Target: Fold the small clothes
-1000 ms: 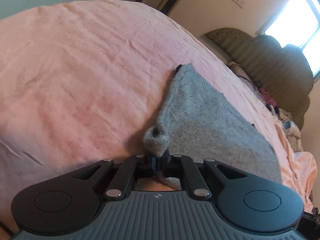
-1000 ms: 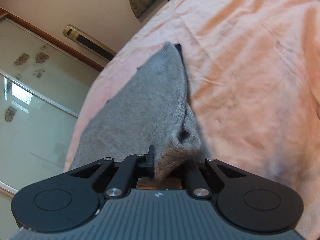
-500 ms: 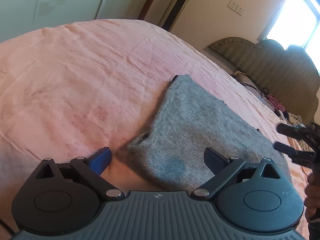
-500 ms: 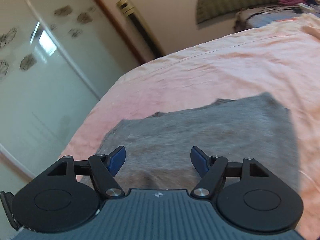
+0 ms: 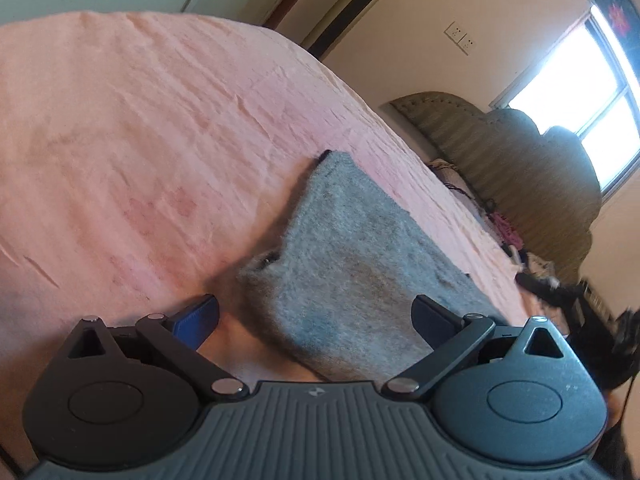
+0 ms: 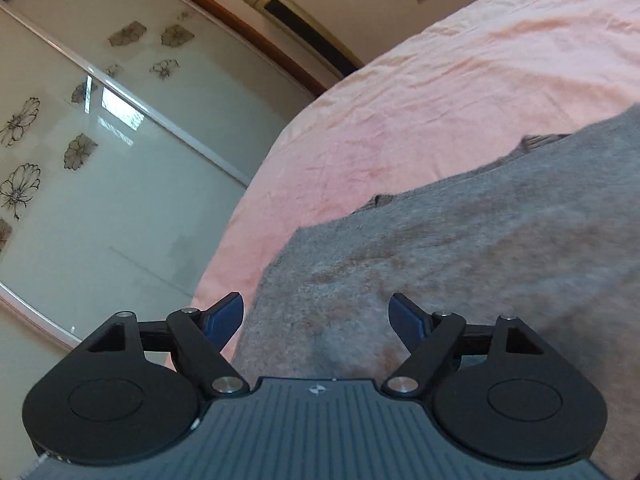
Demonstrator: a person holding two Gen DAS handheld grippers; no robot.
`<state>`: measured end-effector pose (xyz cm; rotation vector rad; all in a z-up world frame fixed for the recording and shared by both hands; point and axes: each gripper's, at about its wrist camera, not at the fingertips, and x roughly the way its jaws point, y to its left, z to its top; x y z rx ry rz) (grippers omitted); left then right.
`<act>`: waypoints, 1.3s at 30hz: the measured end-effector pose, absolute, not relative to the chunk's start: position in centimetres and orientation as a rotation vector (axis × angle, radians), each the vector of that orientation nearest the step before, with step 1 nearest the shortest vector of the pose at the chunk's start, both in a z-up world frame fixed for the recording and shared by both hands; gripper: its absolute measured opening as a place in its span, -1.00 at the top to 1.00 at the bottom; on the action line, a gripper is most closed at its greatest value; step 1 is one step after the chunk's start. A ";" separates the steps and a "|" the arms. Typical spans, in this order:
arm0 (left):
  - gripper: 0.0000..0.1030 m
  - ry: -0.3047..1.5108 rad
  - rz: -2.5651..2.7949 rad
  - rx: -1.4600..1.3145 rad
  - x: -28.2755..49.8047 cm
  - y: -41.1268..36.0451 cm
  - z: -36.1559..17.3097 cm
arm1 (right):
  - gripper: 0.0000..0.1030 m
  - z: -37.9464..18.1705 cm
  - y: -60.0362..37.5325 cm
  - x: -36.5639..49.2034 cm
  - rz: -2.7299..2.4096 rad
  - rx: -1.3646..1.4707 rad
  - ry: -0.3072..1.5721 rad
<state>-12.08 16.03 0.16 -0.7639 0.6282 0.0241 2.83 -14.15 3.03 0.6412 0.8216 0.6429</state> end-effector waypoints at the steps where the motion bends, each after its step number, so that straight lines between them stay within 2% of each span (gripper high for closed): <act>1: -1.00 0.622 0.000 -0.811 -12.1 16.1 -0.1 | -0.68 3.0 -15.4 1.7 0.611 0.624 0.808; 3: -1.00 0.615 -0.020 -0.893 -11.8 16.4 -0.5 | -0.80 2.1 -18.0 -0.1 0.524 0.599 0.809; 5: -1.00 0.606 -0.005 -0.977 -11.3 16.8 -0.7 | -0.67 0.1 -20.2 -1.1 0.501 0.631 0.798; 7: -0.98 0.614 0.020 -1.034 -10.7 17.2 -0.8 | -0.61 -1.2 -21.1 -1.9 0.542 0.667 0.725; 9: -0.81 0.628 0.069 -1.041 -10.2 17.3 -0.6 | -0.62 -1.9 -20.6 -2.9 0.559 0.610 0.649; 11: 0.08 0.670 0.135 -0.972 -9.6 16.9 -0.4 | -0.67 -1.8 -19.5 -3.4 0.551 0.528 0.630; 13: 0.44 0.698 0.186 -0.885 -9.2 16.3 -0.2 | -0.82 -1.6 -18.9 -3.5 0.569 0.482 0.634; 15: 0.67 0.713 0.200 -0.814 -8.7 15.7 0.0 | -0.85 -1.6 -19.0 -3.4 0.580 0.485 0.632; 16: 0.90 0.733 0.205 -0.766 -8.4 15.2 -0.1 | -0.86 -1.6 -19.2 -3.3 0.588 0.504 0.629; 21: 0.91 0.699 0.163 -0.423 -6.8 9.4 3.2 | -0.86 -2.0 -21.0 -3.4 0.627 0.630 0.595; 24: 0.91 0.615 0.008 -0.194 -6.1 2.2 6.1 | -0.81 -1.9 -22.5 -3.1 0.616 0.772 0.592; 27: 0.91 0.575 -0.205 0.023 -6.4 -6.1 6.4 | -0.88 -0.1 -25.0 -2.8 0.649 0.948 0.583; 28: 0.91 0.589 -0.272 0.058 -6.6 -8.3 5.7 | -0.99 0.7 -25.9 -2.6 0.670 0.967 0.558; 30: 0.90 0.636 -0.349 0.088 -6.6 -11.0 4.0 | -1.00 1.7 -27.2 -1.3 0.696 0.971 0.583; 33: 0.90 0.714 -0.386 0.098 -6.6 -12.6 2.0 | -1.00 1.4 -28.3 1.2 0.664 0.946 0.720; 39: 0.90 0.678 -0.393 0.080 -6.7 -12.0 3.2 | -1.00 -0.3 -28.4 4.1 0.642 0.904 0.867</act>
